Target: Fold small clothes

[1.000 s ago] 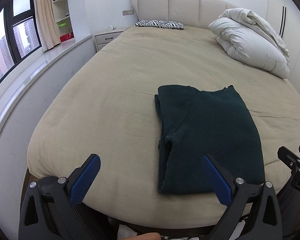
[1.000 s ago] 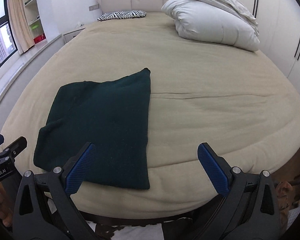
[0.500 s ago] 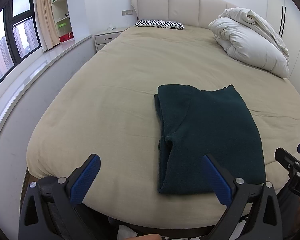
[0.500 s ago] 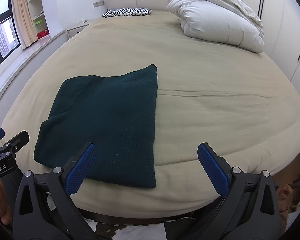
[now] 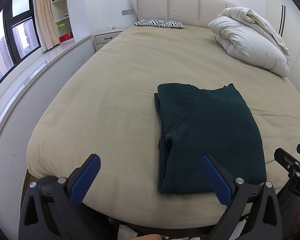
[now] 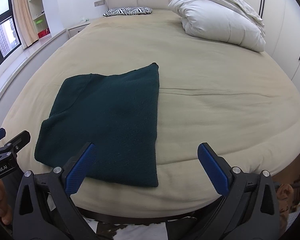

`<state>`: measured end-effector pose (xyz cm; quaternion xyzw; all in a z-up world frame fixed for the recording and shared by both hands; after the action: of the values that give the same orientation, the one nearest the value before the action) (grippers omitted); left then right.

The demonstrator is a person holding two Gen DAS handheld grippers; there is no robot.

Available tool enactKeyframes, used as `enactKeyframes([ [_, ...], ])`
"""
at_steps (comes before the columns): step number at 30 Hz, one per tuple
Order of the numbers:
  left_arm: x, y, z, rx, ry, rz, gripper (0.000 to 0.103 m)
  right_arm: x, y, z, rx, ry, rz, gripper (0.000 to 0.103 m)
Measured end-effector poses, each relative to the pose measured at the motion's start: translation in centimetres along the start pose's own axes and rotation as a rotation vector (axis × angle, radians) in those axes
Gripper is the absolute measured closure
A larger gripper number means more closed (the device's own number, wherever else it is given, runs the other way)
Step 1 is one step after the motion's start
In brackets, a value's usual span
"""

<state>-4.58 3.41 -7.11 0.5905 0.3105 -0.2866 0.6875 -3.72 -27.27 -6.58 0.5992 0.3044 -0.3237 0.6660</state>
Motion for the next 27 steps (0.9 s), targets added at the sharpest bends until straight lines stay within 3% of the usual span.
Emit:
enactKeyframes([
  [27, 0.19, -0.13, -0.22, 0.004, -0.002, -0.002, 0.0, 0.1, -0.12, -0.08, 0.001, 0.004, -0.001, 0.0],
])
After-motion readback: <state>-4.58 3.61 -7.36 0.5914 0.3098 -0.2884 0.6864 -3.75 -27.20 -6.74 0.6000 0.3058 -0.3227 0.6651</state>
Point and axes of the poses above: each gripper's, at about its wrist camera, not at the fingertips, and x roughly the way its jaws point, z to its right, y to its top, the point moved 1 cm from there along x, roughly the way its jaws point, and after that the axes turned 12 degrees about -x, right-handed, at the moved point
